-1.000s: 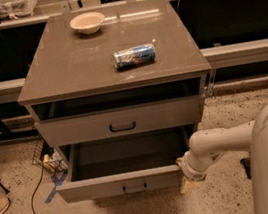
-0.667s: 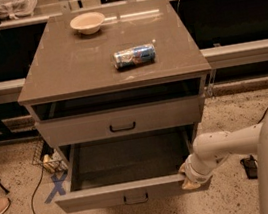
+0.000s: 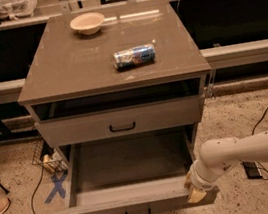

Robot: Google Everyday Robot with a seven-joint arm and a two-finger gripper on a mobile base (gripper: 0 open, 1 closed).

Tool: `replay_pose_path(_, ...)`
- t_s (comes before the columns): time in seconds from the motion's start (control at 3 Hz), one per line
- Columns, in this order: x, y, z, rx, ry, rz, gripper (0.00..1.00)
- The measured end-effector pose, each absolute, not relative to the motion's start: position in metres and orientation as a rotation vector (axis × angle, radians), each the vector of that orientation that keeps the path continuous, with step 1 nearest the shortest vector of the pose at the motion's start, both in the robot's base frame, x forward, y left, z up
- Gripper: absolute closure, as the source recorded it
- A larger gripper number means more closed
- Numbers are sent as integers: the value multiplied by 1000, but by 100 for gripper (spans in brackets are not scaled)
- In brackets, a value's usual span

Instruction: Open middle drawer

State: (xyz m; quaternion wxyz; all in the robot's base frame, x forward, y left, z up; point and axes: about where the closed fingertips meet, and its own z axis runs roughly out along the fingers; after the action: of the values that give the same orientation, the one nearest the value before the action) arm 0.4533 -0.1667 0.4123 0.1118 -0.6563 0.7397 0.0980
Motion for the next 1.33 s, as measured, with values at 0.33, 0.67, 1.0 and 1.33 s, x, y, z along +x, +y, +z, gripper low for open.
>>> replay_pose_path(0.33, 452, -166, 411, -1930, 2172, 292, 73)
replay_pose_path(0.67, 451, -165, 410, -1931, 2172, 295, 50)
replay_pose_path(1.0, 450, -165, 409, -1933, 2172, 298, 27)
replay_pose_path(1.33, 450, -164, 408, -1935, 2172, 301, 4)
